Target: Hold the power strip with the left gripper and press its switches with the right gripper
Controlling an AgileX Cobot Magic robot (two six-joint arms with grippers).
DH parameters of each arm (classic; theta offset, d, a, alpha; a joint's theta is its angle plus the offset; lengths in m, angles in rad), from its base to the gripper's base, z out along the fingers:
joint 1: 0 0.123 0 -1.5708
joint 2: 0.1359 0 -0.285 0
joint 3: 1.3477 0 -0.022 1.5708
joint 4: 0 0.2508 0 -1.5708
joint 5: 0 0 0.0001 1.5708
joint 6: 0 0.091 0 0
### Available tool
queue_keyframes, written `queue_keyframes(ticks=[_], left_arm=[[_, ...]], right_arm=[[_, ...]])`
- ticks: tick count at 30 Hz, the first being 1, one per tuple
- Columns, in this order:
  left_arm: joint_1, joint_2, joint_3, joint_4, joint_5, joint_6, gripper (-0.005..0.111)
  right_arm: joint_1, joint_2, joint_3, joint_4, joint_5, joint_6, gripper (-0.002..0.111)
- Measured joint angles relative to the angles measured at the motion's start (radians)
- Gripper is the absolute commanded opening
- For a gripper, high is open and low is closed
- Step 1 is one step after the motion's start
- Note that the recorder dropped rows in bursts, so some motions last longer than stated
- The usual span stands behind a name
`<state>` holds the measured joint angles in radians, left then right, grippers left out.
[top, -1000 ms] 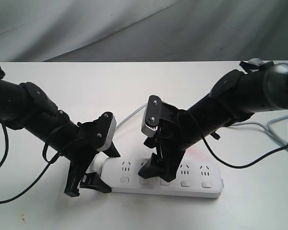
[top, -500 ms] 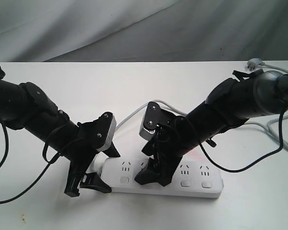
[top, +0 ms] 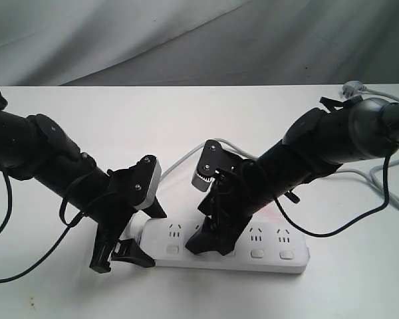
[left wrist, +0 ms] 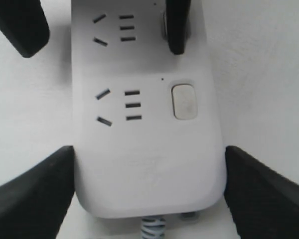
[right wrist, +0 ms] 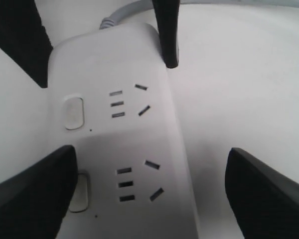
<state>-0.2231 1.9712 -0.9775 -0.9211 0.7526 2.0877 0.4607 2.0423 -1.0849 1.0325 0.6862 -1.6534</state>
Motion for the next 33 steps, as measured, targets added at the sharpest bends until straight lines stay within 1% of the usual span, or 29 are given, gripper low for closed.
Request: queue_keyframes(ticks=[8, 18, 25, 29, 33], left_arm=[[0.0, 0.0, 0.0, -0.002, 0.0, -0.002, 0.0], [0.0, 0.0, 0.0, -0.004, -0.002, -0.002, 0.0], [0.0, 0.0, 0.0, -0.004, -0.002, -0.002, 0.0], [0.0, 0.0, 0.0, -0.004, -0.002, -0.002, 0.0], [0.0, 0.0, 0.0, -0.004, -0.002, -0.002, 0.0]], right_arm=[[0.002, -0.003, -0.002, -0.028, -0.005, 0.047, 0.074], [0.004, -0.029, -0.002, -0.118, -0.038, 0.077, 0.074], [0.002, -0.055, 0.003, -0.097, -0.041, 0.075, 0.074], [-0.037, -0.131, 0.008, -0.099, -0.038, 0.064, 0.074], [-0.11, -0.195, 0.008, -0.094, 0.043, 0.032, 0.074]])
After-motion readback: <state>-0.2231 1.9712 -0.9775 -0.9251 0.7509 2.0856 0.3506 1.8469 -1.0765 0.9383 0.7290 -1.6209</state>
